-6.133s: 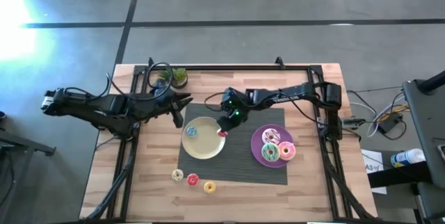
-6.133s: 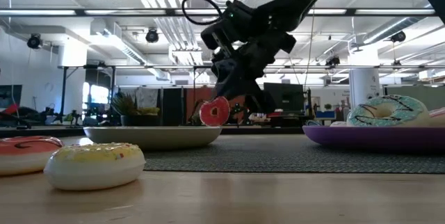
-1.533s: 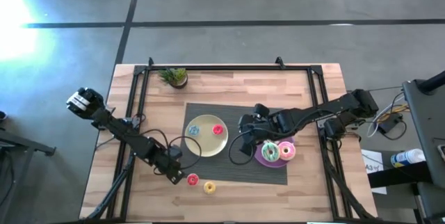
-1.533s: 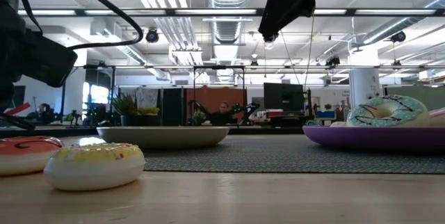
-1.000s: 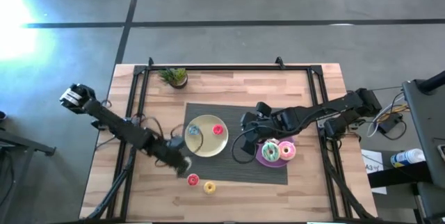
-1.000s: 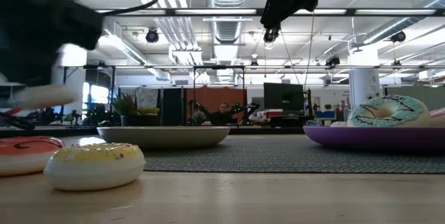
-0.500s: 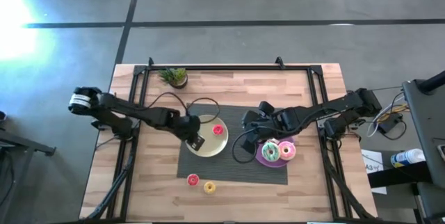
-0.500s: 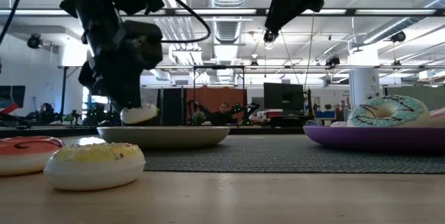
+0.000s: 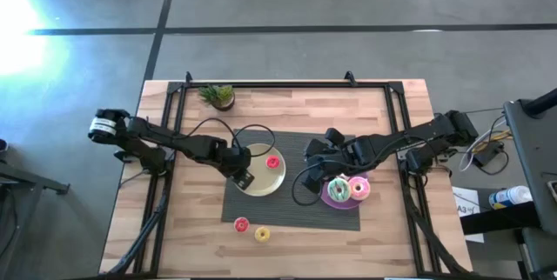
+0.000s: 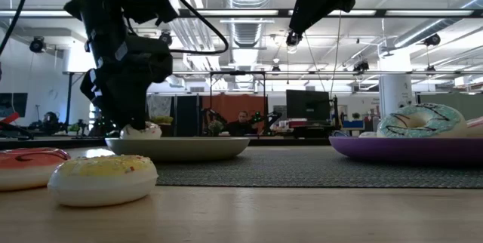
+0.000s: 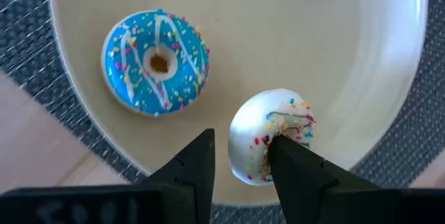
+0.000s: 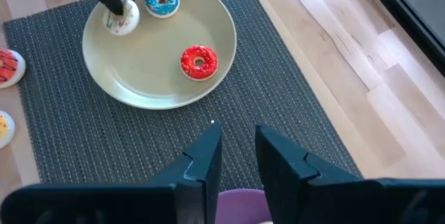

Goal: Pick & Place donuts
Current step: Put the small white donut on the white plate, then put the small orange donut on the white plate, then put the small yellow donut on the white plate

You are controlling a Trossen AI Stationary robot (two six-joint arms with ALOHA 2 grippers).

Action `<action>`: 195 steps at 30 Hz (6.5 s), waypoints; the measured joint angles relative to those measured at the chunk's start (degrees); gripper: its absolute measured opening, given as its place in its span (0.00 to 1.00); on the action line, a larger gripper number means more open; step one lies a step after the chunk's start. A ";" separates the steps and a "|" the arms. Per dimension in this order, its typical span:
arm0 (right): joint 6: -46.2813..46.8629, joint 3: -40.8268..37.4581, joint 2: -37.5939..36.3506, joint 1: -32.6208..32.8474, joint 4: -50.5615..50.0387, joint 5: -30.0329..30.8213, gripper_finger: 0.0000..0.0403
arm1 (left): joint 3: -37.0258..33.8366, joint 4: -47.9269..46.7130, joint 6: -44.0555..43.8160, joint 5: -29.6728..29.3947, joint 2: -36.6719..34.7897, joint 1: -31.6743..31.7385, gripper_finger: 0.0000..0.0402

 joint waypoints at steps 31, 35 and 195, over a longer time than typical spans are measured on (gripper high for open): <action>0.02 -0.11 0.00 1.14 -3.68 -0.23 0.21 | 5.54 -5.36 5.28 1.26 -6.81 -13.01 0.27; 0.00 -0.11 0.00 1.20 -4.51 -0.29 0.22 | 5.41 -5.45 5.62 1.62 -4.88 -19.98 0.27; 3.84 -4.09 -0.28 7.23 -7.67 7.53 0.19 | 17.98 -3.30 30.58 -3.96 14.87 -1.65 0.21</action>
